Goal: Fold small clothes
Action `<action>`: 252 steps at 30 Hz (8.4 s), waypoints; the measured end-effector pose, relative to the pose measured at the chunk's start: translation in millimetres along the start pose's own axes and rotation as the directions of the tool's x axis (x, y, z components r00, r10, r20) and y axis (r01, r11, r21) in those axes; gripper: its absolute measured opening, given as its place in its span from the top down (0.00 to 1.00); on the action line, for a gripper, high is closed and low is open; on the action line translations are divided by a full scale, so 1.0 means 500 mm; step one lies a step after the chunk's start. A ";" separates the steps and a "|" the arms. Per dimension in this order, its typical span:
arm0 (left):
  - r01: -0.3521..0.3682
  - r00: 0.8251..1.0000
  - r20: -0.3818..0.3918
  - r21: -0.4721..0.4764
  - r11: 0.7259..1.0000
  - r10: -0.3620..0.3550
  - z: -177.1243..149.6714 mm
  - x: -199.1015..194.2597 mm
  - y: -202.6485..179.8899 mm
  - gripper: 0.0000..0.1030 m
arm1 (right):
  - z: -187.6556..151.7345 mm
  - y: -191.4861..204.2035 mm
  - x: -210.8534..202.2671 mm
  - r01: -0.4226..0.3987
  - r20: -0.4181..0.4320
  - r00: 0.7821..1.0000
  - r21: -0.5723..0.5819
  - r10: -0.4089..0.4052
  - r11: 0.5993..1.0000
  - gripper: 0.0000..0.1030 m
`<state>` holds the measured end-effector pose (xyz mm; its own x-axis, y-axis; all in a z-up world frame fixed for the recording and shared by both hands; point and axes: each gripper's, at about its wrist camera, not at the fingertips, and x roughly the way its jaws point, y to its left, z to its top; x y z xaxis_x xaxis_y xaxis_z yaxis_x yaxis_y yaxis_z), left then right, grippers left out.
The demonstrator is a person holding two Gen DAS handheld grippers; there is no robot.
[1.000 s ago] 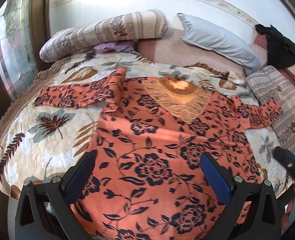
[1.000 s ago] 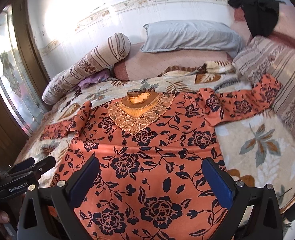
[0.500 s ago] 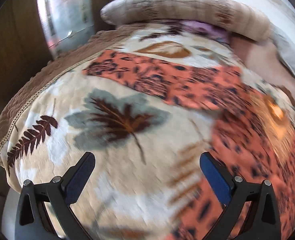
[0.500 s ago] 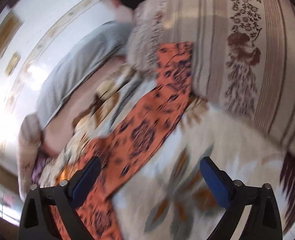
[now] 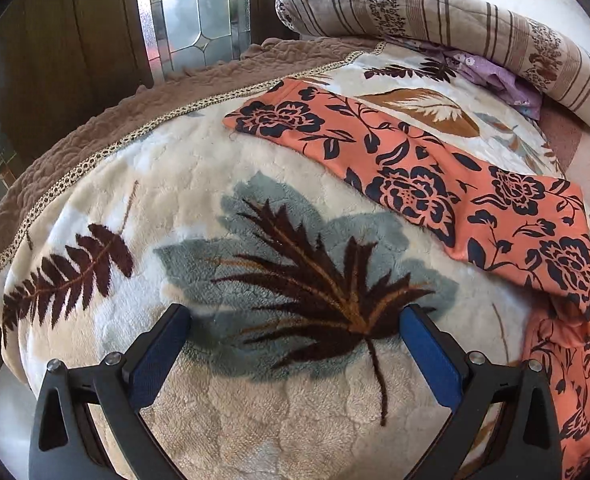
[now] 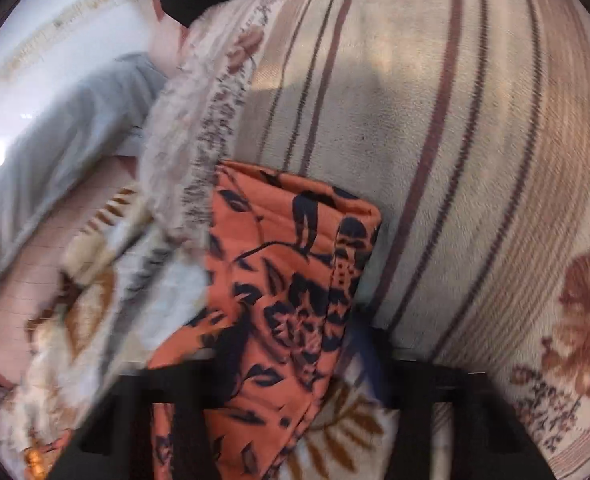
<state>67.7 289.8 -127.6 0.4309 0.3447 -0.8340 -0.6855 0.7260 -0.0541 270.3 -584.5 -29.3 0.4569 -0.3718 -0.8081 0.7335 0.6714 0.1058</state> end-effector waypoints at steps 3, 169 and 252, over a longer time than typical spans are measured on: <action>0.004 1.000 0.002 -0.012 1.000 -0.004 0.003 0.003 0.002 0.00 | 0.021 0.023 0.004 -0.011 -0.005 1.000 -0.036 0.011 0.999 0.94; 0.439 0.897 -0.095 0.291 0.850 -0.431 0.021 -0.043 -0.271 0.26 | -0.464 0.266 -0.229 -0.731 -0.358 0.636 0.003 0.684 0.682 0.20; 0.523 0.832 -0.337 0.210 0.826 -0.441 -0.268 -0.178 0.041 0.22 | -0.506 -0.059 -0.340 -0.635 -0.554 0.672 -0.090 0.491 0.767 0.17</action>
<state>-63.4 194.6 -127.8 0.4626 -0.2337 -0.8552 -0.2177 0.9052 -0.3651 43.9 -378.9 -41.6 0.3883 0.4355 -0.8121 0.2267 0.8090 0.5423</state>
